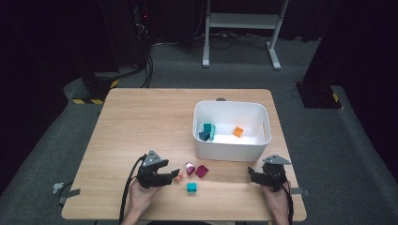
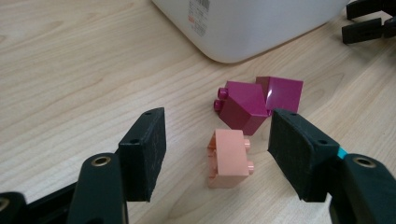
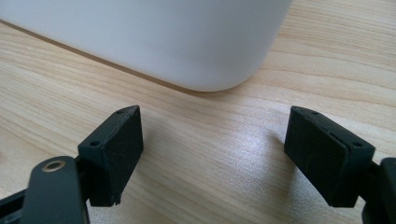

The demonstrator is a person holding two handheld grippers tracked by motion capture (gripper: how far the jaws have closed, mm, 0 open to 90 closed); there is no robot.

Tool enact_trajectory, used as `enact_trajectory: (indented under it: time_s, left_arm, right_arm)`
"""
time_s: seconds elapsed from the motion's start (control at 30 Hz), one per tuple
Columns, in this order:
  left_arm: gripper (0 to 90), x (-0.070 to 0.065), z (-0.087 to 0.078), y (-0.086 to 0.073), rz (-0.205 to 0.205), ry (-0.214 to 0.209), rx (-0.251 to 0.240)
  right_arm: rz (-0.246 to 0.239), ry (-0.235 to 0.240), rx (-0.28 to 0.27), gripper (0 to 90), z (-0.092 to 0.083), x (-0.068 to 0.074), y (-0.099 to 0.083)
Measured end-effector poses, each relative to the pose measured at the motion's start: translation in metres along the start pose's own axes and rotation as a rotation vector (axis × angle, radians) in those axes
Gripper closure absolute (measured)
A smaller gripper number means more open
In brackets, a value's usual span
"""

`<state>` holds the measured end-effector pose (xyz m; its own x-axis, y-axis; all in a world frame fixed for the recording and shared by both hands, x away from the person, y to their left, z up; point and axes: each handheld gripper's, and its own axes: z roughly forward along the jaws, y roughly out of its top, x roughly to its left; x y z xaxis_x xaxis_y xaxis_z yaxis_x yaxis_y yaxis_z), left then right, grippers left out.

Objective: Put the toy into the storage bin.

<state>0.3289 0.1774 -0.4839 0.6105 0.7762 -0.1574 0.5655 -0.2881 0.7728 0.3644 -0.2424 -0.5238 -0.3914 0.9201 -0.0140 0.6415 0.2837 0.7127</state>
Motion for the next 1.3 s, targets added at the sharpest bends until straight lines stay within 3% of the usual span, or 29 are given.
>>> enact_trajectory:
  time_s: [0.53,0.8,1.17,1.3]
  left_arm:
    - [43.7,-0.009,0.021,-0.018,0.015,0.007,0.056]
    - [49.6,-0.011,0.026,-0.020,0.025,0.007,0.069]
    - [64.5,-0.012,0.028,-0.020,0.039,-0.012,0.081]
    - [65.6,-0.013,0.028,-0.020,0.046,-0.015,0.080]
  right_arm:
    - [0.000,0.000,0.000,19.3,0.000,0.000,0.000]
    - [0.000,0.000,0.000,19.3,0.000,0.000,0.000]
    - [0.000,0.000,0.000,19.3,0.000,0.000,0.000]
    - [0.000,0.000,0.000,19.3,0.000,0.000,0.000]
